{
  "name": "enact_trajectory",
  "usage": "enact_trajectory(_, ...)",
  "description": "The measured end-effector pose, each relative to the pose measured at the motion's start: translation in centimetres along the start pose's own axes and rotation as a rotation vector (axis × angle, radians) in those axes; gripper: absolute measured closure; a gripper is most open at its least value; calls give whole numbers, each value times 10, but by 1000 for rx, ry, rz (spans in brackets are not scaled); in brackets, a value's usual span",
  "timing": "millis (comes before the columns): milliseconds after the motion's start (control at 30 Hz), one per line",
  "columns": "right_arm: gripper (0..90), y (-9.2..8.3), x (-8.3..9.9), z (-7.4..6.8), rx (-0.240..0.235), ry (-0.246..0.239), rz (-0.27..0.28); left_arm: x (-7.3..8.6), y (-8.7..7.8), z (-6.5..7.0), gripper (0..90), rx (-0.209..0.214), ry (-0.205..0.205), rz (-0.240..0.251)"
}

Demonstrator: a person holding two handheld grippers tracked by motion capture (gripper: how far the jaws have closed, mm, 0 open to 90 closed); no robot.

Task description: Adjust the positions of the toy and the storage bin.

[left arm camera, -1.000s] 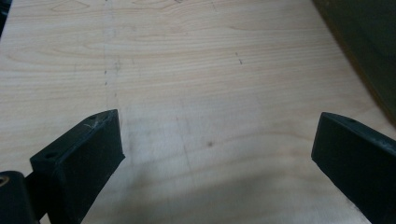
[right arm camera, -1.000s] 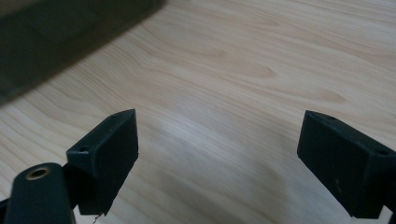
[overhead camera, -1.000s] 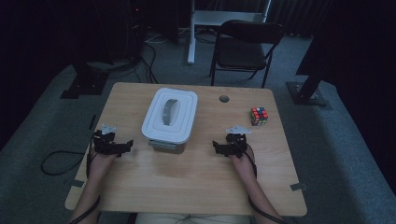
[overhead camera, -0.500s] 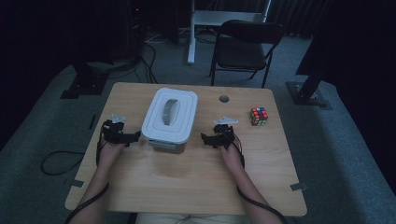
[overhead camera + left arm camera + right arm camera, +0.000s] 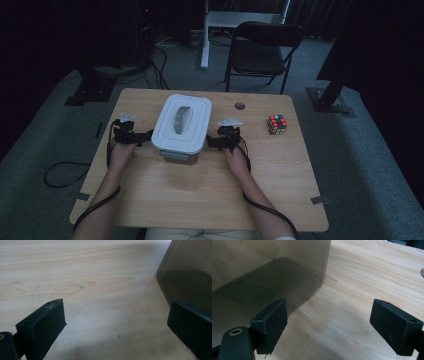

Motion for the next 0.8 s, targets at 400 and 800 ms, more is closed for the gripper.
enact_trajectory(400, 138, 6, -14, 2, 47, 44, 24, -18, 16, 21, 15, 64, 42, -3)
enact_trajectory(800, 163, -1, -13, 6, -2, 69, 17, -18, 17, 34, 16, 85, 72, -7)
Point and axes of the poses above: each handheld gripper's, and its own axes: y roughly forward along the jaws, x roughly out of its underside, z roughly to its right, the point moved 4 cm from there along y, roughly forward along the jaws, and after that the axes turned 5 degrees about x, right-handed, at the moved point
